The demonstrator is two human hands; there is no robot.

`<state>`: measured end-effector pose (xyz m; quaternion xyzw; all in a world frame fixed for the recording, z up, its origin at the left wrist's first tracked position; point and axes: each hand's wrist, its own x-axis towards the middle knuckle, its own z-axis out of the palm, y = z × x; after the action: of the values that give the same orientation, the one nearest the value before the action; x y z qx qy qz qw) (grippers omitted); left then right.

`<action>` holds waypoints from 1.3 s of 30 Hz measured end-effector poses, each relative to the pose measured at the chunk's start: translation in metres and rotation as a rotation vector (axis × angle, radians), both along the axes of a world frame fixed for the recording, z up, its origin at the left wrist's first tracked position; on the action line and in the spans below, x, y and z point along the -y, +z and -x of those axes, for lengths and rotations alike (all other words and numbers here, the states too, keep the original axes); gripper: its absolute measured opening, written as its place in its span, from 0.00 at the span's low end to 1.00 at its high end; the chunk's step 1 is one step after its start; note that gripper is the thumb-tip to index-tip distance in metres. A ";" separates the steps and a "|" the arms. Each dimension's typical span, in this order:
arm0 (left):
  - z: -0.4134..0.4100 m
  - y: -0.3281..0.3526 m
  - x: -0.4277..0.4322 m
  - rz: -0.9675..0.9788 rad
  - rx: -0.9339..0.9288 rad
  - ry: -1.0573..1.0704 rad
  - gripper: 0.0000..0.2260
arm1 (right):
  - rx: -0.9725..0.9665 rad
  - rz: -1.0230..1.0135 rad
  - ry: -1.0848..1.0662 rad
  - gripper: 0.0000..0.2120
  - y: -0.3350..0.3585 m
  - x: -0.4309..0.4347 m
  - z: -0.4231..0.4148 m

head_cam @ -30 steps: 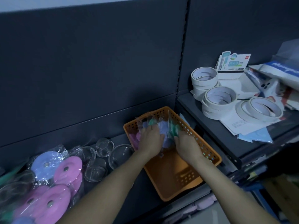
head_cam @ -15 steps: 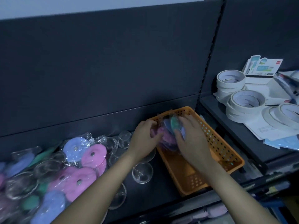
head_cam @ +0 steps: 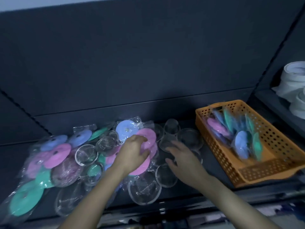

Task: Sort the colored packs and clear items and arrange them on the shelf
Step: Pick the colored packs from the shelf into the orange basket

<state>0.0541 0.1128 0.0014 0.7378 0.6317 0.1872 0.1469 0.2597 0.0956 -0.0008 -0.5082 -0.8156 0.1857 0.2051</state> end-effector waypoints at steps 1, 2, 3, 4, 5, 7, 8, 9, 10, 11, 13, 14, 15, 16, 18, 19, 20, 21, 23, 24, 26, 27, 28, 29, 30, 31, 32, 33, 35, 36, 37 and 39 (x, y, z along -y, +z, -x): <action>0.009 -0.003 0.003 0.029 -0.021 -0.009 0.21 | 0.024 0.020 0.041 0.16 -0.006 0.004 0.007; 0.017 -0.007 0.006 0.071 -0.037 -0.024 0.22 | 0.045 0.028 0.076 0.16 -0.012 0.008 0.014; 0.025 -0.010 0.008 0.130 -0.044 -0.049 0.24 | 0.069 0.035 0.102 0.16 -0.017 0.011 0.019; 0.032 -0.012 0.010 0.202 -0.039 -0.084 0.25 | 0.097 0.052 0.116 0.16 -0.021 0.013 0.023; 0.037 -0.015 0.012 0.286 -0.025 -0.115 0.28 | 0.117 0.068 0.124 0.16 -0.024 0.015 0.025; 0.043 -0.021 0.014 0.418 -0.016 -0.143 0.36 | 0.144 0.082 0.126 0.17 -0.027 0.015 0.027; 0.044 -0.025 0.015 0.435 -0.050 -0.140 0.39 | 0.169 0.087 0.119 0.18 -0.028 0.014 0.026; 0.043 -0.027 0.015 0.438 -0.093 -0.128 0.42 | 0.197 0.087 0.104 0.17 -0.029 0.013 0.026; 0.041 -0.029 0.015 0.444 -0.136 -0.112 0.44 | 0.227 0.082 0.086 0.17 -0.029 0.011 0.024; 0.038 -0.029 0.015 0.446 -0.174 -0.096 0.45 | 0.259 0.079 0.066 0.16 -0.030 0.008 0.023; 0.032 -0.027 0.013 0.406 -0.209 -0.074 0.37 | 0.304 0.083 0.019 0.16 -0.029 0.005 0.020; 0.031 -0.025 0.011 0.376 -0.188 -0.059 0.28 | 0.311 0.091 -0.003 0.16 -0.028 0.003 0.019; 0.030 -0.023 0.010 0.339 -0.144 -0.040 0.18 | 0.312 0.096 -0.023 0.16 -0.028 0.002 0.019; 0.030 -0.019 0.010 0.303 -0.103 -0.023 0.10 | 0.308 0.096 -0.038 0.16 -0.027 0.001 0.019; 0.034 -0.013 0.008 0.224 -0.036 -0.010 0.05 | 0.282 0.082 -0.042 0.15 -0.024 -0.001 0.021; 0.037 -0.012 0.007 0.184 -0.006 -0.006 0.03 | 0.262 0.074 -0.034 0.15 -0.023 -0.002 0.023; 0.040 -0.010 0.006 0.147 0.031 0.002 0.03 | 0.244 0.066 -0.020 0.15 -0.021 -0.004 0.026; 0.044 -0.008 0.006 0.124 0.081 0.021 0.04 | 0.234 0.056 0.001 0.16 -0.020 -0.006 0.030; 0.050 -0.005 0.006 0.096 0.209 0.080 0.06 | 0.234 0.036 0.056 0.18 -0.017 -0.013 0.039; 0.052 -0.003 0.007 0.080 0.253 0.102 0.07 | 0.232 0.033 0.081 0.18 -0.016 -0.017 0.043; 0.055 -0.003 0.010 0.040 0.275 0.107 0.08 | 0.189 0.058 0.099 0.18 -0.015 -0.023 0.053; 0.056 -0.004 0.012 0.026 0.262 0.099 0.08 | 0.151 0.078 0.079 0.16 -0.014 -0.026 0.058; 0.056 -0.006 0.015 0.025 0.244 0.087 0.07 | 0.123 0.094 0.041 0.14 -0.013 -0.029 0.063; 0.055 -0.009 0.018 0.030 0.228 0.070 0.07 | 0.104 0.107 -0.001 0.13 -0.013 -0.033 0.067; 0.054 -0.012 0.020 0.037 0.217 0.049 0.07 | 0.084 0.132 -0.040 0.13 -0.012 -0.036 0.071; 0.052 -0.015 0.022 0.048 0.212 0.029 0.06 | 0.054 0.179 -0.075 0.14 -0.011 -0.040 0.076; 0.050 -0.017 0.024 0.067 0.209 0.019 0.07 | 0.015 0.236 -0.105 0.15 -0.010 -0.043 0.081; 0.049 -0.019 0.025 0.091 0.218 0.018 0.08 | -0.024 0.291 -0.131 0.15 -0.008 -0.046 0.087; 0.049 -0.022 0.023 0.135 0.257 0.036 0.10 | -0.083 0.388 -0.178 0.13 -0.004 -0.052 0.096; 0.049 -0.023 0.023 0.143 0.268 0.054 0.10 | -0.115 0.429 -0.202 0.11 -0.003 -0.054 0.100; 0.050 -0.024 0.022 0.143 0.277 0.071 0.09 | -0.164 0.469 -0.242 0.09 -0.002 -0.057 0.102; 0.050 -0.026 0.020 0.142 0.289 0.088 0.09 | -0.306 0.571 -0.355 0.09 -0.001 -0.061 0.104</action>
<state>0.0040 0.0925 -0.0245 0.6627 0.6472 0.2525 0.2796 0.1561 0.1571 -0.0017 -0.6451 -0.5898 0.4412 0.2035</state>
